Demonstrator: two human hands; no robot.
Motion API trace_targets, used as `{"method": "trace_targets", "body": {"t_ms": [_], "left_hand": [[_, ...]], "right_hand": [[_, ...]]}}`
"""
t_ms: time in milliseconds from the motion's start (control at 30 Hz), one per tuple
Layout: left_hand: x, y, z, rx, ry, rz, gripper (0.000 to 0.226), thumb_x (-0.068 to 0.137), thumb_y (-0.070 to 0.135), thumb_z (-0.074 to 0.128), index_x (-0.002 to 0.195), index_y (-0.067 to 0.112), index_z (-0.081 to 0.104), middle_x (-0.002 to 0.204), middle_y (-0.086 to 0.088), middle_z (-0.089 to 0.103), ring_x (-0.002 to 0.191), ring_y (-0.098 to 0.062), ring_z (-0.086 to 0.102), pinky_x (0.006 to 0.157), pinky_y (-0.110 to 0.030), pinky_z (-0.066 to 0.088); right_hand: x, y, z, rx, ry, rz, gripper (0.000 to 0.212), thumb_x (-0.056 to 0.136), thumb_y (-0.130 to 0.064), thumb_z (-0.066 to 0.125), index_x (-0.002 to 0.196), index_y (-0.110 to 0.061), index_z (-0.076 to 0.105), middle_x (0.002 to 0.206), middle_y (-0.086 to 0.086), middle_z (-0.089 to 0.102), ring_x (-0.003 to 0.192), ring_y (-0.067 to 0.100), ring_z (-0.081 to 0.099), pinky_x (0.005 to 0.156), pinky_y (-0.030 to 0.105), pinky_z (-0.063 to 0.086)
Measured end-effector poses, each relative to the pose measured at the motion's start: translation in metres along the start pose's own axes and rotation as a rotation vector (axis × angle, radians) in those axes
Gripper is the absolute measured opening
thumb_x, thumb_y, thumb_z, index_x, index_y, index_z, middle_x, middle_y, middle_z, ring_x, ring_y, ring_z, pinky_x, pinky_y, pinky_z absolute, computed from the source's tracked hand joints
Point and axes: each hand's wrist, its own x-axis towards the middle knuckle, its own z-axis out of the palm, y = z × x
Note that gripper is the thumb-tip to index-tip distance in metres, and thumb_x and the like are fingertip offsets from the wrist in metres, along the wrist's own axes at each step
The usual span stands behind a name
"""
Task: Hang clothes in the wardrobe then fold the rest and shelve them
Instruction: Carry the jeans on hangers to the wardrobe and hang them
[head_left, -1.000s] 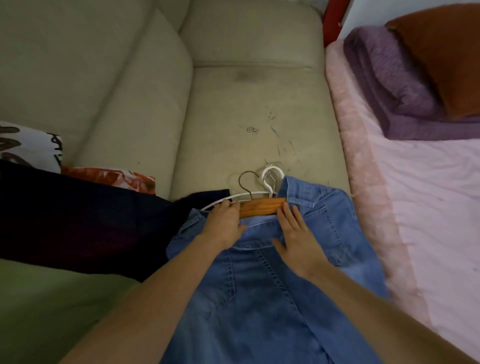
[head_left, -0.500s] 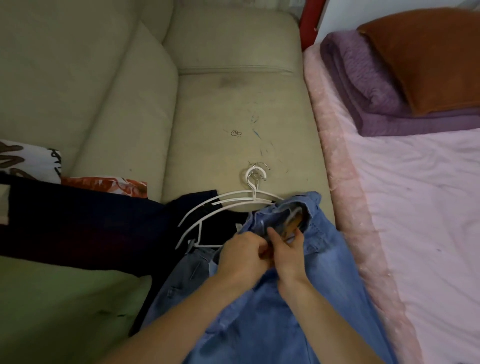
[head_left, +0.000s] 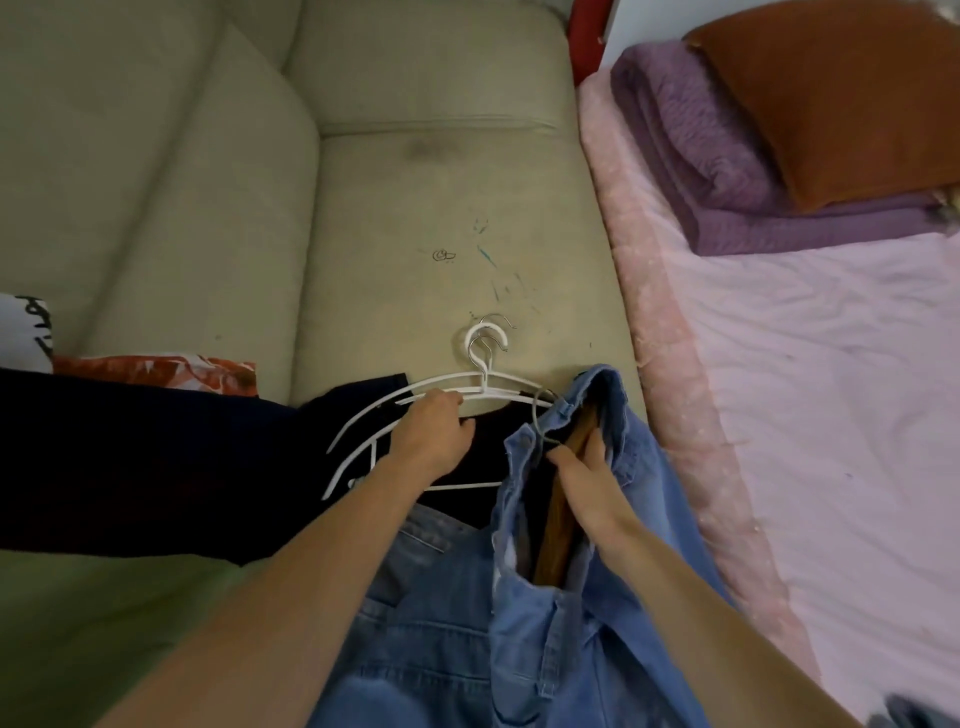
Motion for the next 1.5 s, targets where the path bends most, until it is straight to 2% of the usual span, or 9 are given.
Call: {"method": "trace_targets", "body": {"t_ms": [133,300,500,667,800,900,1067,1233,1500], "left_hand": [[0.022,-0.008,0.009,0.057,0.002,-0.017,0.025,0.094,0.022,0.052,0.109,0.005,0.062,0.113,-0.014,0.060,0.099,-0.029,0.059,0.070,-0.032,0.043],[0.028,-0.011,0.019,0.170,-0.041,-0.016,0.037,0.093,0.018,0.057,0.127,0.004,0.050,0.131,-0.014,0.038,0.111,-0.030,0.051,0.090,-0.038,0.045],[0.037,-0.014,0.013,0.349,-0.044,-0.033,0.032,0.093,0.020,0.057,0.122,0.007,0.053,0.126,-0.015,0.049,0.115,-0.032,0.048,0.086,-0.037,0.044],[0.032,-0.005,-0.016,-0.039,-0.213,-0.057,0.022,0.094,0.029,0.053,0.093,0.009,0.061,0.094,-0.010,0.064,0.086,-0.026,0.059,0.069,-0.030,0.042],[-0.005,0.023,-0.049,-0.381,-0.428,-0.120,0.039,0.095,0.051,0.050,0.088,0.015,0.065,0.069,0.004,0.050,0.063,-0.009,0.045,0.055,-0.023,0.034],[-0.035,0.048,-0.060,-0.492,-0.444,-0.150,0.039,0.098,0.047,0.046,0.083,0.015,0.064,0.063,0.002,0.039,0.054,-0.010,0.032,0.046,-0.019,0.024],[-0.099,0.099,-0.088,-0.580,-0.435,-0.175,0.033,0.102,0.033,0.045,0.077,0.014,0.056,0.058,0.004,0.040,0.045,-0.006,0.030,0.040,-0.013,0.022],[-0.176,0.153,-0.117,-0.660,-0.454,-0.210,0.032,0.102,0.028,0.043,0.074,0.013,0.048,0.050,0.005,0.037,0.040,-0.007,0.028,0.039,-0.015,0.024],[-0.324,0.217,-0.121,-0.550,-0.337,-0.126,0.034,0.101,0.036,0.046,0.074,0.015,0.047,0.059,0.001,0.035,0.046,-0.009,0.026,0.036,-0.014,0.020]], "right_hand": [[0.009,0.010,0.007,0.048,0.036,0.045,0.087,0.084,-0.060,0.054,0.152,-0.036,0.004,0.151,-0.002,0.034,0.133,0.024,0.040,0.110,0.046,0.036],[0.005,0.014,0.003,0.119,0.019,0.021,0.086,0.086,-0.059,0.057,0.152,-0.035,0.008,0.148,-0.009,0.039,0.131,0.017,0.042,0.107,0.035,0.037],[-0.001,0.015,-0.004,0.182,-0.014,0.021,0.080,0.089,-0.054,0.055,0.152,-0.038,0.009,0.141,-0.018,0.039,0.126,0.009,0.043,0.107,0.028,0.034],[-0.011,0.013,-0.007,0.246,-0.020,0.044,0.076,0.091,-0.049,0.057,0.151,-0.040,0.011,0.137,-0.018,0.043,0.123,0.007,0.045,0.102,0.025,0.036],[-0.023,0.004,-0.015,0.306,-0.005,0.075,0.070,0.091,-0.051,0.056,0.149,-0.044,0.019,0.140,-0.014,0.047,0.126,0.014,0.048,0.109,0.039,0.038],[-0.040,-0.006,-0.024,0.360,-0.014,0.107,0.072,0.090,-0.055,0.053,0.150,-0.044,0.014,0.147,-0.015,0.038,0.133,0.015,0.041,0.113,0.041,0.033],[-0.094,-0.033,-0.061,0.479,-0.015,0.090,0.062,0.094,-0.048,0.053,0.148,-0.040,0.024,0.142,-0.009,0.047,0.126,0.016,0.049,0.108,0.040,0.040],[-0.171,-0.057,-0.109,0.586,-0.019,0.076,0.037,0.094,-0.034,0.058,0.123,-0.012,0.055,0.098,0.004,0.068,0.080,0.017,0.066,0.068,0.031,0.055],[-0.299,-0.024,-0.171,0.611,-0.001,0.008,0.033,0.091,-0.030,0.065,0.112,-0.005,0.063,0.089,0.009,0.072,0.076,0.021,0.068,0.075,0.035,0.056]]}}
